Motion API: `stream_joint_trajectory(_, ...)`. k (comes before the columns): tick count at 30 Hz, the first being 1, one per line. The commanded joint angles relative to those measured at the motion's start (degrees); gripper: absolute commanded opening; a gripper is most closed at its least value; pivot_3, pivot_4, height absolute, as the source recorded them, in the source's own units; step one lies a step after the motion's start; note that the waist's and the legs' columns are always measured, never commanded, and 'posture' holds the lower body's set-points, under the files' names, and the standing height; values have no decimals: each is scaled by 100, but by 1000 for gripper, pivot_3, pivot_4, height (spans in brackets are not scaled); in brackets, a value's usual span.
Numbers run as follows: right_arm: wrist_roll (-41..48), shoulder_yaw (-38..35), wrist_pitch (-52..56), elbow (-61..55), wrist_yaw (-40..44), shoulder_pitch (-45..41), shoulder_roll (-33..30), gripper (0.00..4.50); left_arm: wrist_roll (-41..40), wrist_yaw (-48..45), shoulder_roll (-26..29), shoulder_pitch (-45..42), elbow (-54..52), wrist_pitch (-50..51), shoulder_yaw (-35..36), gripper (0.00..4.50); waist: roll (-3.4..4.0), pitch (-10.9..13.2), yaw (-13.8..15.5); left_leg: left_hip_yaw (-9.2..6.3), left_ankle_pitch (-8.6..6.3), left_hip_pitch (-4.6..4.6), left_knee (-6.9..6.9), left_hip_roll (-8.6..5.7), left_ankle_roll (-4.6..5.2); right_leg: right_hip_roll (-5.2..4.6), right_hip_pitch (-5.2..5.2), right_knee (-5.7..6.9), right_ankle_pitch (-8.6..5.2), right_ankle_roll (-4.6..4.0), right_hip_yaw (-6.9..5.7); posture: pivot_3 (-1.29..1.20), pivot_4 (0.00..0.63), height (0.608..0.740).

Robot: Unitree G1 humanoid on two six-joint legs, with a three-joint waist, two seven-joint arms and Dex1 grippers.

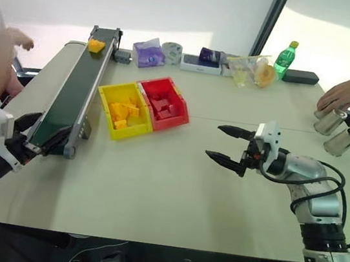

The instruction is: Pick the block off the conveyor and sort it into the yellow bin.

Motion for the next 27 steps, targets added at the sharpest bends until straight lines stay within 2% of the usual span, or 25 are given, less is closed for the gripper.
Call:
stream_joint_trajectory(1,48,-96,-49,-85,18,-166,-1,4500,-29,164,-158,158,-345,-367,396,4474,0,0,-1,0,0,0,0,0,0,0,0,0,0,0,0,0,150,740)
stream_joint_trajectory(7,56,-80,-13,-124,17,-182,2,4500,466,838,-1011,846,-539,-1094,684,4474,0,0,-4,0,-2,0,0,0,4,0,1,-2,0,0,1,0,150,740)
stream_joint_trajectory(10,74,-66,36,-194,11,-176,5,4500,401,1179,-1273,933,-608,-1098,686,4474,-1,-1,16,-1,-9,0,2,0,16,0,2,-2,0,0,1,0,150,740)
stream_joint_trajectory(27,75,-23,142,-271,-35,-268,59,4500,197,1509,-1036,497,-566,-800,357,4474,-2,-1,0,-3,-11,1,5,0,20,2,7,-3,0,0,0,0,150,740)
